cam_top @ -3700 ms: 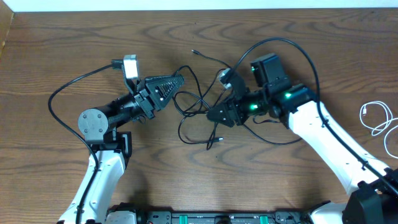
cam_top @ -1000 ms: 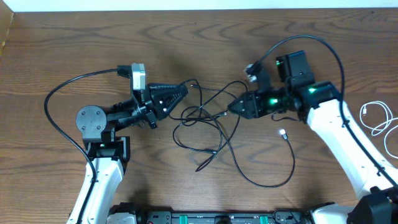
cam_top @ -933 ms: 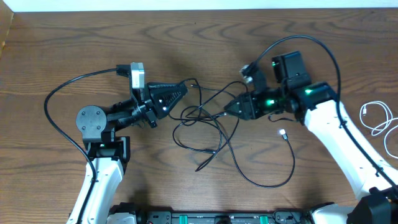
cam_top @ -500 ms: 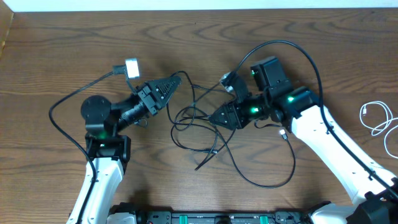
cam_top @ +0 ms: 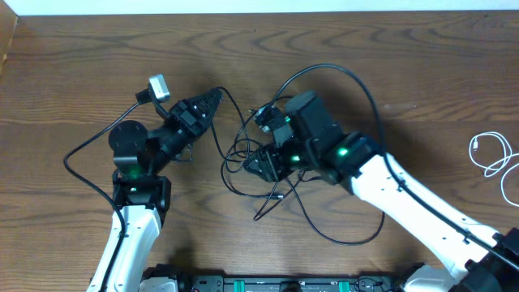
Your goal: Untangle cables
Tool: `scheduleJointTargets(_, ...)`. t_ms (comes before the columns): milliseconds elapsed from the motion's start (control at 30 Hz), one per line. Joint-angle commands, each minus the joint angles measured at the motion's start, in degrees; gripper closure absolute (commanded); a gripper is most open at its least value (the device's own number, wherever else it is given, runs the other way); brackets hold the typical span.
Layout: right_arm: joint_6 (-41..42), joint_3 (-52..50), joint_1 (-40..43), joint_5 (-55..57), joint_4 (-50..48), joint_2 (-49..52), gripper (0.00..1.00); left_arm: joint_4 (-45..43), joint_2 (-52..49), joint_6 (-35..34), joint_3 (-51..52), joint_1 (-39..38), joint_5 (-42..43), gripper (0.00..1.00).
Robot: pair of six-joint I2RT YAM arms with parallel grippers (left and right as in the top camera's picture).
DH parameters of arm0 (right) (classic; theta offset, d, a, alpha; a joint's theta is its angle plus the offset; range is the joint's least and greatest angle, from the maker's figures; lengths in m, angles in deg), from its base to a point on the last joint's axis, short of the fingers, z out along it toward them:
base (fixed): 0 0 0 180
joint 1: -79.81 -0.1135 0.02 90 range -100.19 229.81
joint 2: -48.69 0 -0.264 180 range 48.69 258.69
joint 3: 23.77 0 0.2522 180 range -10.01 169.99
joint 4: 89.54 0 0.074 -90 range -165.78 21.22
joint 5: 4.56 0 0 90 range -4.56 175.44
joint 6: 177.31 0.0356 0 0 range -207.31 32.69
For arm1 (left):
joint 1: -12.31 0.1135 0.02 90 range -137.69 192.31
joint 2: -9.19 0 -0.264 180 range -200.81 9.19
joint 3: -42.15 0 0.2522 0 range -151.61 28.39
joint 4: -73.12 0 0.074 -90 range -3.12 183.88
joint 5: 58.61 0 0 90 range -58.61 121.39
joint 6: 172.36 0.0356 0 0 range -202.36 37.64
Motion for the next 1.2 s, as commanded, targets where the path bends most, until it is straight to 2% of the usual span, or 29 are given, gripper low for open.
scheduleJointTargets(0, 17.2, 0.31, -1.97, 14.08, 0.15, 2.16, 0.54, -0.17, 0.24, -4.11, -0.5, 0.07, -2.01, 0.92)
scheduleJointTargets(133, 23.28, 0.31, -3.21, 16.2, -1.92, 6.21, 0.56, -0.17, 0.26, -4.33, -0.5, 0.07, -1.33, 0.92)
scheduleJointTargets(333, 23.56, 0.31, -4.68, 13.68, -10.56, 12.68, 0.6, -0.17, 0.26, -4.31, -0.5, 0.07, 0.98, 0.92)
scheduleJointTargets(467, 23.58, 0.31, -4.79, 16.81, -13.53, 14.86, 0.62, -0.2, 0.26, -4.33, -0.5, 0.07, 3.04, 0.92)
scheduleJointTargets(533, 23.58, 0.31, -4.79, 20.15, -13.6, 15.98, 0.83, -0.24, 0.28, -4.33, -0.5, 0.07, 4.15, 0.92)
scheduleJointTargets(600, 23.56, 0.31, -4.79, 22.58, -13.29, 16.76, 0.99, -0.35, 0.26, -4.31, -0.5, 0.07, 4.96, 0.92)
scheduleJointTargets(733, 20.83, 0.31, -4.55, 25.42, -12.0, 16.9, 0.99, -0.33, 0.26, -2.73, -0.5, 0.07, 6.71, 0.92)
scheduleJointTargets(933, 14.53, 0.33, -3.06, 27.63, -5.68, 12.52, 0.99, 0.85, 0.26, 5.4, -0.5, 0.07, 8.26, 0.92)
scheduleJointTargets(1167, 14.03, 0.33, -0.35, 37.31, 3.91, 2.45, 0.99, 15.85, 0.22, 17.75, -0.5, 0.07, 4.87, 0.91)
